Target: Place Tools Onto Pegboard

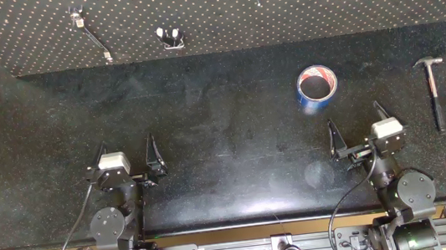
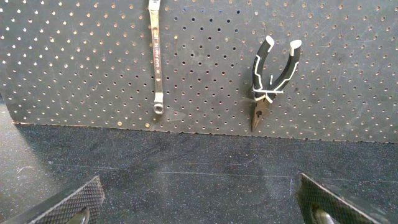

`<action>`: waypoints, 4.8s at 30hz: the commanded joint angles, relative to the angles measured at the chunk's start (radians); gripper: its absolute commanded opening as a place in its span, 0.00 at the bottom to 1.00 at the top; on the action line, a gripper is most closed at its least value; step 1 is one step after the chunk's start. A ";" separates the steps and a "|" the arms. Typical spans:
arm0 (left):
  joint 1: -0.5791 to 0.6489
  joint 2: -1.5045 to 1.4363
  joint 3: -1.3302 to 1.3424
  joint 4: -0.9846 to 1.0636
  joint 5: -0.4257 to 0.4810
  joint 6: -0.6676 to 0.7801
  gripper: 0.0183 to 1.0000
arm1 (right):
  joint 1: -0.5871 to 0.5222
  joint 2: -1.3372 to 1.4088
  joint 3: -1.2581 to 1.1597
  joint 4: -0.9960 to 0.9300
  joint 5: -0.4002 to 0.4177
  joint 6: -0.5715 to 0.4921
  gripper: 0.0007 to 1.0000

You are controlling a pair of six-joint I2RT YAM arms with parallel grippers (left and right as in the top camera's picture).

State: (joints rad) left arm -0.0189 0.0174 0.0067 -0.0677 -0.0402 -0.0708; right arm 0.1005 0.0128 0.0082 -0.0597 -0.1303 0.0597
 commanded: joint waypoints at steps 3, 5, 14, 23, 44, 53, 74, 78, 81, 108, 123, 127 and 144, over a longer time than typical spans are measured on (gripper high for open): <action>-0.004 -0.014 -0.001 -0.010 0.003 0.020 1.00 | 0.006 0.019 0.039 -0.067 0.100 0.238 0.98; -0.004 -0.014 -0.001 -0.010 0.003 0.020 1.00 | 0.014 0.200 0.146 -0.092 0.086 0.269 0.98; -0.004 -0.014 -0.001 -0.010 0.003 0.020 1.00 | 0.135 1.158 0.928 -0.628 0.097 0.254 0.98; -0.004 -0.014 -0.001 -0.010 0.003 0.020 1.00 | 0.147 1.531 1.041 -0.661 0.033 0.246 0.98; -0.004 -0.014 -0.001 -0.010 0.003 0.020 1.00 | 0.182 1.734 1.072 -0.517 0.071 0.121 0.40; -0.004 -0.014 -0.001 -0.010 0.003 0.020 1.00 | 0.208 1.360 1.071 -0.478 0.070 0.247 0.07; -0.004 -0.014 -0.001 -0.010 0.003 0.020 1.00 | 0.422 1.604 1.071 0.392 0.333 0.005 0.07; -0.004 -0.014 -0.001 -0.010 0.003 0.020 1.00 | 0.422 1.691 1.071 0.527 0.333 -0.018 0.08; -0.004 -0.014 -0.001 -0.010 0.003 0.020 1.00 | 0.422 1.715 1.071 0.548 0.332 -0.017 0.13; -0.004 -0.014 -0.001 -0.010 0.004 0.020 1.00 | -0.676 1.567 1.054 -0.901 0.134 -0.367 0.98; -0.004 -0.014 -0.001 -0.010 0.003 0.020 1.00 | -0.719 1.750 1.054 -0.768 0.069 -0.638 0.98; -0.004 -0.014 -0.001 -0.010 0.003 0.020 1.00 | -0.719 1.753 1.054 -0.769 0.068 -0.637 0.92; -0.004 -0.014 -0.001 -0.010 0.003 0.020 1.00 | -0.296 1.170 1.042 -0.431 -0.286 -0.222 0.07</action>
State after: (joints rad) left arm -0.0189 0.0109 0.0071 -0.0700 -0.0399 -0.0673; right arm -0.3096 1.1755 1.0538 -0.5121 -0.4164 -0.2245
